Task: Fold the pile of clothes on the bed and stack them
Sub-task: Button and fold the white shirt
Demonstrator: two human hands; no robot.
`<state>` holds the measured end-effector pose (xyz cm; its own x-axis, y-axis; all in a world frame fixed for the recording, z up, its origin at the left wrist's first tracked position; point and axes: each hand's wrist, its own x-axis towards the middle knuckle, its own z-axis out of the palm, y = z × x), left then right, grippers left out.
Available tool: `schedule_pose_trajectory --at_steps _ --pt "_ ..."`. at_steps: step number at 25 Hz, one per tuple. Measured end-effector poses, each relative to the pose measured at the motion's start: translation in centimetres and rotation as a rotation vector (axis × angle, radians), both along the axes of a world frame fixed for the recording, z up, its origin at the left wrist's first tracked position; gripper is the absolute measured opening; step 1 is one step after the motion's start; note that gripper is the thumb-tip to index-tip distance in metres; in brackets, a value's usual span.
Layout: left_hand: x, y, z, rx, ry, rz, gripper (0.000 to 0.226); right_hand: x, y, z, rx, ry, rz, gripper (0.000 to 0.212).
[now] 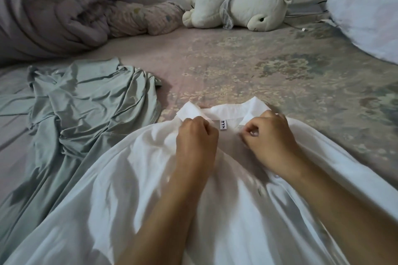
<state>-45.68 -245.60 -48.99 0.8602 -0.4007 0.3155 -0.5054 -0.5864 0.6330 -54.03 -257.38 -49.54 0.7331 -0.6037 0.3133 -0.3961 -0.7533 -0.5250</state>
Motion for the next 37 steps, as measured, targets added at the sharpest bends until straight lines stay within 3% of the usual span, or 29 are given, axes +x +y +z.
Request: schedule_pose_trajectory --at_steps 4,8,12,19,24,25,28,30,33,37 --pt "-0.4 0.3 -0.3 -0.352 0.485 -0.049 0.016 0.5 0.7 0.3 0.326 -0.028 0.055 0.029" --pt "-0.7 0.4 -0.4 -0.425 0.665 -0.151 0.025 0.6 1.2 0.4 0.561 -0.121 0.112 0.037" --pt "-1.0 0.5 -0.2 -0.476 0.675 -0.162 0.018 0.8 1.3 0.4 0.638 -0.156 0.028 0.029" --pt "-0.8 0.4 -0.6 -0.432 0.579 -0.183 0.015 1.1 1.0 -0.2 0.527 -0.070 0.056 0.036" --pt "-1.0 0.6 -0.8 -0.404 0.527 -0.196 0.020 0.9 1.0 0.2 0.773 -0.200 0.024 0.029" --pt "-0.9 0.5 -0.8 -0.418 0.504 -0.181 0.017 0.8 1.1 0.4 0.733 -0.195 0.003 0.029" --pt "-0.4 0.4 -0.6 -0.502 0.453 -0.121 0.011 0.8 1.5 0.2 0.220 -0.075 -0.024 0.034" --pt "-0.4 0.3 -0.6 -0.462 0.425 -0.158 0.011 0.8 1.9 0.2 0.123 -0.070 0.013 0.035" --pt "-0.7 0.3 -0.9 -0.359 0.381 -0.201 0.014 0.9 2.0 0.4 0.351 -0.111 0.045 0.038" --pt "-0.7 0.4 -0.9 -0.361 0.408 -0.206 0.013 0.9 1.6 0.6 0.752 -0.202 0.028 0.029"
